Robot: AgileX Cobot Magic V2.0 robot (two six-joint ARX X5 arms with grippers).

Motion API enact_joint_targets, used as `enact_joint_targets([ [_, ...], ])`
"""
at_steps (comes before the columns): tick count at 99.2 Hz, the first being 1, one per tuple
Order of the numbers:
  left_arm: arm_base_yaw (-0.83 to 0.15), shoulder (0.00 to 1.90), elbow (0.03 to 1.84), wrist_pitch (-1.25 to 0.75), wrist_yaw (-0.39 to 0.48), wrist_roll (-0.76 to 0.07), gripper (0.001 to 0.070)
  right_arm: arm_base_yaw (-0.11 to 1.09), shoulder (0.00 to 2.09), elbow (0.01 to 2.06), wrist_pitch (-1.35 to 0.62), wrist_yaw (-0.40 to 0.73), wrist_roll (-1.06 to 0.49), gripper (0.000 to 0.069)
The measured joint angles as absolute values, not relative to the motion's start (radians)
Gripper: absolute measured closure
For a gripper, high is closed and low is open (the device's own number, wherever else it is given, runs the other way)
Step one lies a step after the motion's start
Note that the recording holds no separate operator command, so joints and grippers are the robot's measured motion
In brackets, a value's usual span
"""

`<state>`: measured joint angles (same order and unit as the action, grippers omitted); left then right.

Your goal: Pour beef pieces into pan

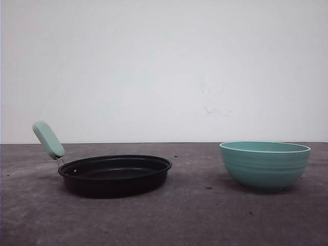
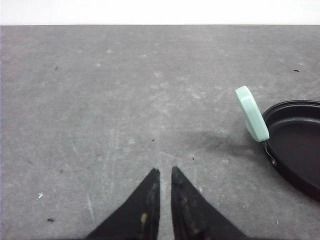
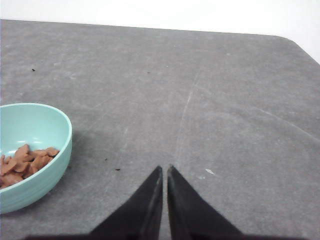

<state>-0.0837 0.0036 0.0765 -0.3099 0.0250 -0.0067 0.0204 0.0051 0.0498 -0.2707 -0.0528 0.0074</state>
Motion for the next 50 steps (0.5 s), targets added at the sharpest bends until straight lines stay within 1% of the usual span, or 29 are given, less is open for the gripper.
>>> enact_joint_targets([
  [50,-0.084,0.004,0.076,-0.31,0.025,-0.007,0.0695,0.021,0.006,0.05,-0.272,-0.044,0.007,0.0676],
])
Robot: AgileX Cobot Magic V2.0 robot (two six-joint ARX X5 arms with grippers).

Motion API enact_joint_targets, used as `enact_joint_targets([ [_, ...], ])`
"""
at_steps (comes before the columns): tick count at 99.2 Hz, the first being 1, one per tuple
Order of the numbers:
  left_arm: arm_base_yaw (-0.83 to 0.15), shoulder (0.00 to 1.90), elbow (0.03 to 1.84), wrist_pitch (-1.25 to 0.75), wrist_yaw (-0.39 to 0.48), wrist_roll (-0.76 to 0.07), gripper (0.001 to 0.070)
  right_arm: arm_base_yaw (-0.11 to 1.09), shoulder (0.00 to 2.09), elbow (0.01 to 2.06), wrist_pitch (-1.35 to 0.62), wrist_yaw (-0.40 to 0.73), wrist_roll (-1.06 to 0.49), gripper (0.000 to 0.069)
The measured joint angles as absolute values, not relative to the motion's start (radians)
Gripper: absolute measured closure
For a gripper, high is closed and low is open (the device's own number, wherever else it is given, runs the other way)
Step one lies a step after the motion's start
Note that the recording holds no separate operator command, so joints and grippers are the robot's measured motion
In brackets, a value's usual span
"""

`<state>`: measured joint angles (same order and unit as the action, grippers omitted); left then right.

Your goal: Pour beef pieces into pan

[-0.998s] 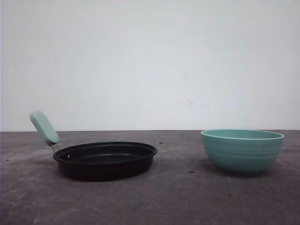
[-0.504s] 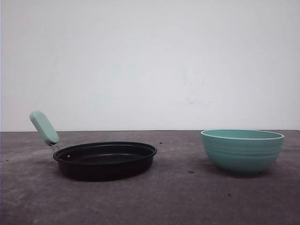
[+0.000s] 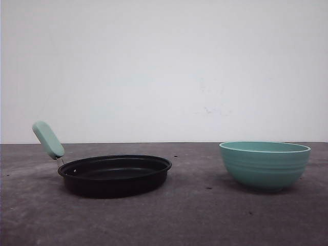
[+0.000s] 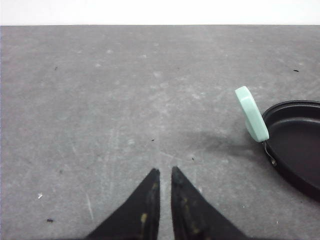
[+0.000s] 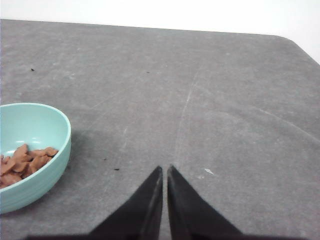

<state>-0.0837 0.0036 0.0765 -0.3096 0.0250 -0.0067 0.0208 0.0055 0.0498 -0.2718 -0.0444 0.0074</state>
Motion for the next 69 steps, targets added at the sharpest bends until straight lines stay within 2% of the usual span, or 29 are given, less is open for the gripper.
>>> enact_joint_targets([
  [16,-0.084,0.004,0.076,-0.31,0.027,-0.009,0.0695,0.02,0.006,0.05,-0.271,-0.032,0.036,0.0676],
  [23,-0.084,0.004,0.076,-0.309,0.028,-0.036,0.0695,0.02,0.006,0.049,-0.264,-0.032,0.072,0.0676],
  [46,-0.084,0.004,0.076,-0.309,0.027,-0.185,0.0695,0.02,0.006,0.049,-0.197,-0.028,0.157,0.0676],
  [56,-0.084,0.004,0.076,-0.309,0.027,-0.276,0.0695,0.02,0.006,0.049,-0.181,-0.03,0.172,0.0676],
  [69,-0.084,0.004,0.083,-0.319,0.027,-0.422,0.0695,0.02,0.006,0.05,-0.07,-0.127,0.243,0.0676],
])
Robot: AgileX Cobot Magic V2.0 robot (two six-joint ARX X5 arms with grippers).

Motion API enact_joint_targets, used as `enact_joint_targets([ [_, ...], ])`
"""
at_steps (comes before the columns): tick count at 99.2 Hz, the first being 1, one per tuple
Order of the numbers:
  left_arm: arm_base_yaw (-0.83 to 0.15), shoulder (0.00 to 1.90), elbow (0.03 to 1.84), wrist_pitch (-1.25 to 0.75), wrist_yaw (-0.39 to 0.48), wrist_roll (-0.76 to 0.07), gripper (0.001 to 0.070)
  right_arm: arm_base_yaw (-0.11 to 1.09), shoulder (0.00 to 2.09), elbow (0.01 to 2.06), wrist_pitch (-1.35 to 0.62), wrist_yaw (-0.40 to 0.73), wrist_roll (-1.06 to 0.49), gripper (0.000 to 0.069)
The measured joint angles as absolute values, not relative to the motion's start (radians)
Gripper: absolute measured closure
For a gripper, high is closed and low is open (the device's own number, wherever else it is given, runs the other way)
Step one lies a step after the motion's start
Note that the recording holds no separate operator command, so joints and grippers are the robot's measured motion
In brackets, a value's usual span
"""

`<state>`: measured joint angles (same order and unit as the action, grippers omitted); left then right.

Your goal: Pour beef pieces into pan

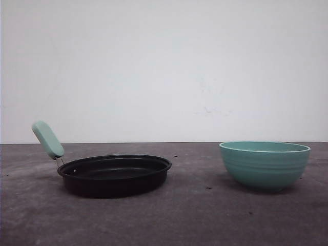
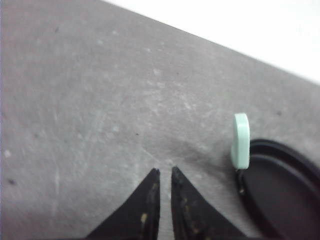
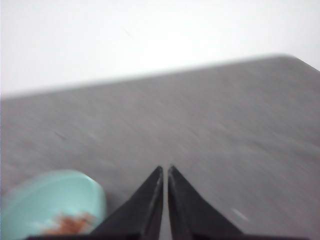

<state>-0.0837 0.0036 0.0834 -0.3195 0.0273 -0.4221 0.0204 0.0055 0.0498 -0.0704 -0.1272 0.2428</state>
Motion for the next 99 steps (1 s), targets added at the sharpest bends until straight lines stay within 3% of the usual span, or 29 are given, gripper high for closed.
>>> enact_joint_targets([
  [14,-0.084,0.03,0.15,-0.299,0.06,-0.54,0.0695,0.021,0.016,0.12,-0.027,-0.229,0.288,0.0676],
  [29,-0.084,0.149,0.294,-0.287,0.122,-0.577,0.0695,0.022,0.076,0.305,-0.105,-0.238,0.293,0.0676],
  [42,-0.084,0.319,0.475,-0.294,0.165,-0.555,0.0695,0.022,0.19,0.496,-0.21,-0.265,0.264,0.0676],
  [55,-0.084,0.51,0.693,-0.327,0.184,-0.464,0.0695,0.022,0.327,0.689,-0.327,-0.27,0.206,0.0663],
  [59,-0.084,0.562,0.755,-0.334,0.189,-0.447,0.0691,0.022,0.366,0.732,-0.354,-0.282,0.188,0.062],
  [64,-0.084,0.62,0.823,-0.332,0.206,-0.433,0.0663,0.022,0.412,0.773,-0.381,-0.296,0.173,0.0519],
  [73,-0.084,0.699,0.914,-0.321,0.237,-0.421,0.0561,0.022,0.482,0.812,-0.413,-0.305,0.161,0.0289],
  [80,-0.084,0.736,0.951,-0.321,0.262,-0.413,0.0482,0.022,0.52,0.816,-0.416,-0.315,0.161,0.0159],
  [87,-0.084,0.753,0.957,-0.323,0.297,-0.411,0.0403,0.026,0.544,0.816,-0.423,-0.324,0.164,0.0097],
  [99,-0.084,0.77,0.957,-0.385,0.323,-0.41,0.0224,0.027,0.55,0.816,-0.443,-0.335,0.166,0.0069],
])
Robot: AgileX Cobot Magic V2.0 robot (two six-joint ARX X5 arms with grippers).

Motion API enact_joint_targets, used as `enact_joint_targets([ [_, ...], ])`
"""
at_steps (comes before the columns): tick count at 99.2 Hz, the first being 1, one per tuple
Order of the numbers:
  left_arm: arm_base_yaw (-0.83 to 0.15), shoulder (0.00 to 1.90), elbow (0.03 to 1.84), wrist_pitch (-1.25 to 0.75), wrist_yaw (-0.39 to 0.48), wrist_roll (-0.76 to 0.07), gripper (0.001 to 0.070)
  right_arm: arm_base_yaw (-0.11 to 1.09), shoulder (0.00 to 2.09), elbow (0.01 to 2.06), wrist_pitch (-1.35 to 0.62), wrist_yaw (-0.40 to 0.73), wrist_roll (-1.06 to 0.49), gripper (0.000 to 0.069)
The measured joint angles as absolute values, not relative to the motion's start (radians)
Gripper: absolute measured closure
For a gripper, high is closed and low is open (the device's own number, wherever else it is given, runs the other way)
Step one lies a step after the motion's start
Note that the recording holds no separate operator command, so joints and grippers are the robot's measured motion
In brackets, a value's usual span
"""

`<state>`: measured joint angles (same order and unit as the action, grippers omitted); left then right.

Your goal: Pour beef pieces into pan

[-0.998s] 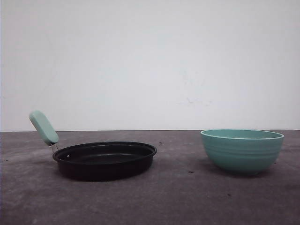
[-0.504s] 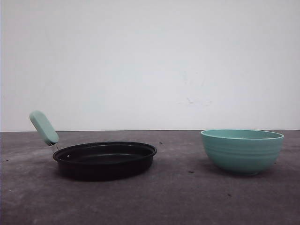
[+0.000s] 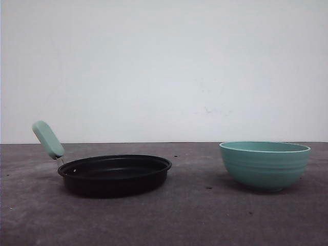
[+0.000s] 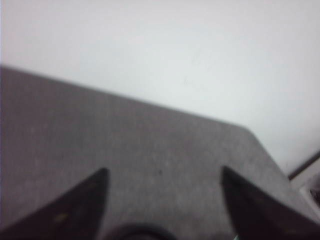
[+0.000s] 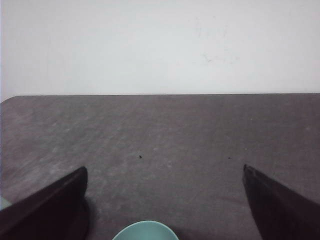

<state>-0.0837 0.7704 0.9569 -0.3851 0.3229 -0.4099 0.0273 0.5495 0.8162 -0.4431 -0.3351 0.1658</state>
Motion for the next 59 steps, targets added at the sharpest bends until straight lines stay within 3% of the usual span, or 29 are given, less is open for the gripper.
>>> enact_joint_targets([
  [6,-0.084,0.773,0.957,-0.423,0.324,-0.409,0.0162,0.027,0.545,0.816,-0.455,-0.336,0.166,0.0065],
  [14,-0.084,0.783,0.957,-0.475,0.329,-0.42,0.013,0.027,0.543,0.816,-0.47,-0.336,0.166,0.0063],
  [59,-0.109,1.072,0.824,-0.403,0.408,-0.631,0.0103,0.027,0.591,0.816,-0.505,-0.338,0.173,0.0063],
])
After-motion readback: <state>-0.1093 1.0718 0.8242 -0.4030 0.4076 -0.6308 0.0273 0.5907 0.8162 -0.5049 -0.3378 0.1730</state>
